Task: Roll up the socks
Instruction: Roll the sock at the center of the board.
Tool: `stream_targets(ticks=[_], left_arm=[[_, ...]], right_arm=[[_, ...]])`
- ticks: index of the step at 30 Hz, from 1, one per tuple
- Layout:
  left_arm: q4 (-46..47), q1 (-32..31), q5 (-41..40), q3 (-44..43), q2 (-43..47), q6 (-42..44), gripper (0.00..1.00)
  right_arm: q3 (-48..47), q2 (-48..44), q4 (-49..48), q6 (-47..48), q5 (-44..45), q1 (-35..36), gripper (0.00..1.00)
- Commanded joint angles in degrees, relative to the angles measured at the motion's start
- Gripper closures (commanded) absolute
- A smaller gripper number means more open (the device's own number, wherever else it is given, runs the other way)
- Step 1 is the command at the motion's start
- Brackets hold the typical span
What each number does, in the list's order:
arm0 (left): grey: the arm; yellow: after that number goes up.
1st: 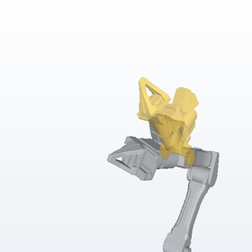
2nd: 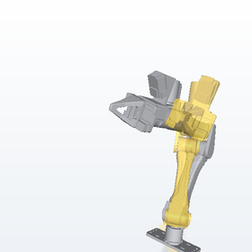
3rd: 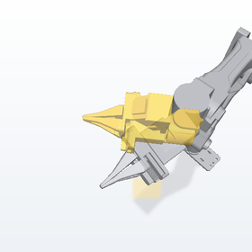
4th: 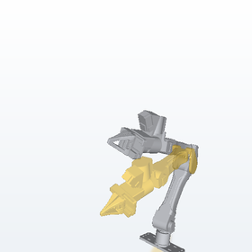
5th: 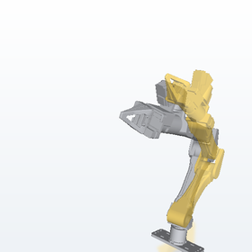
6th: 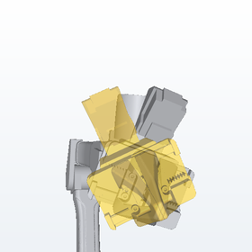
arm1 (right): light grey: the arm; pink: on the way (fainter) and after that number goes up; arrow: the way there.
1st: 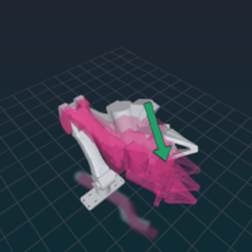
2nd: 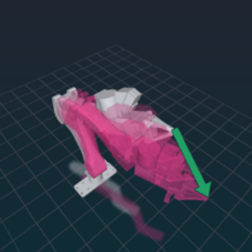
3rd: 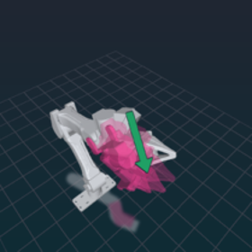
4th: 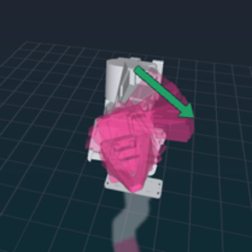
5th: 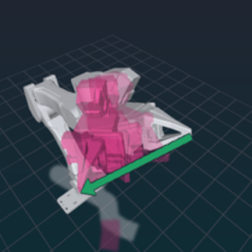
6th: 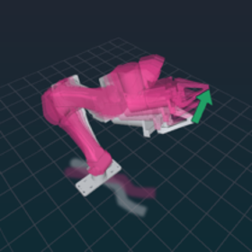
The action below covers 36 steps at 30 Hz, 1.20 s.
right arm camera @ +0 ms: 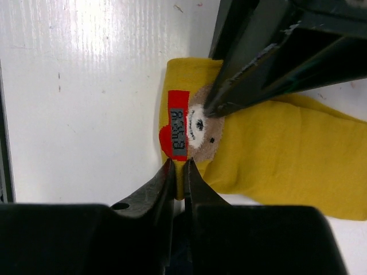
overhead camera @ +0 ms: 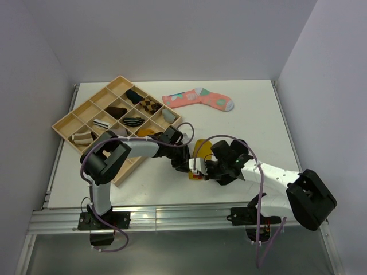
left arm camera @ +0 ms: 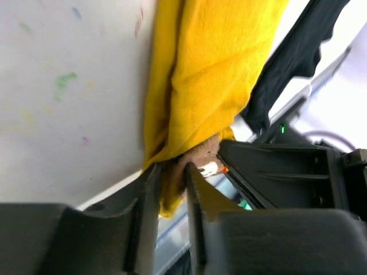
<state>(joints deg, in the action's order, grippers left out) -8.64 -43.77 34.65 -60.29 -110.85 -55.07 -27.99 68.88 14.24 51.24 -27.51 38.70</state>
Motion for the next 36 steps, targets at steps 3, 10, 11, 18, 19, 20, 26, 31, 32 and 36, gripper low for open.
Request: stream_targets(ticks=[3,10,11,18,19,20,26,31,32,36], left_arm=[[7.23,0.61,-12.32,0.53,4.59,-1.19,0.63],[5.82,3.42,-12.97,-7.63,-0.58,7.07,0.47],[5.57,3.77,-11.90,-9.04,-1.82,8.04,0.46],[-1.01,4.48,-10.13,-20.56,-10.00,18.40,0.39],[-2.33,4.48,-10.83,-22.57,-11.39,19.03,0.39],[-5.21,4.48,-12.23,-23.63,-12.19,19.82,0.39],[-9.20,4.57,-9.61,-27.07,-16.06,24.48,0.41],[-8.77,4.57,-4.34,-25.32,-18.09,26.06,0.43],[-8.32,4.57,-3.81,-24.79,-18.09,25.80,0.44],[-5.77,4.48,-1.26,-22.77,-18.44,24.75,0.51]], right_arm=[[-3.30,2.13,6.85,1.14,-5.71,-4.24,0.93],[-4.01,2.14,8.52,2.02,-6.51,-4.60,0.93],[-4.00,2.05,8.52,2.11,-6.51,-4.60,0.94],[-3.83,1.52,8.87,2.63,-5.19,-4.60,0.94],[-3.74,1.69,8.88,2.63,-5.10,-4.60,0.93],[-3.65,1.69,8.88,2.72,-5.01,-4.51,0.94],[-3.21,2.13,8.44,2.81,-4.57,-4.60,0.93],[-3.39,2.57,8.52,2.72,-4.49,-4.51,0.93],[-3.48,2.75,8.52,2.63,-4.40,-4.60,0.94],[-3.56,2.84,8.44,2.55,-4.05,-4.60,0.93]])
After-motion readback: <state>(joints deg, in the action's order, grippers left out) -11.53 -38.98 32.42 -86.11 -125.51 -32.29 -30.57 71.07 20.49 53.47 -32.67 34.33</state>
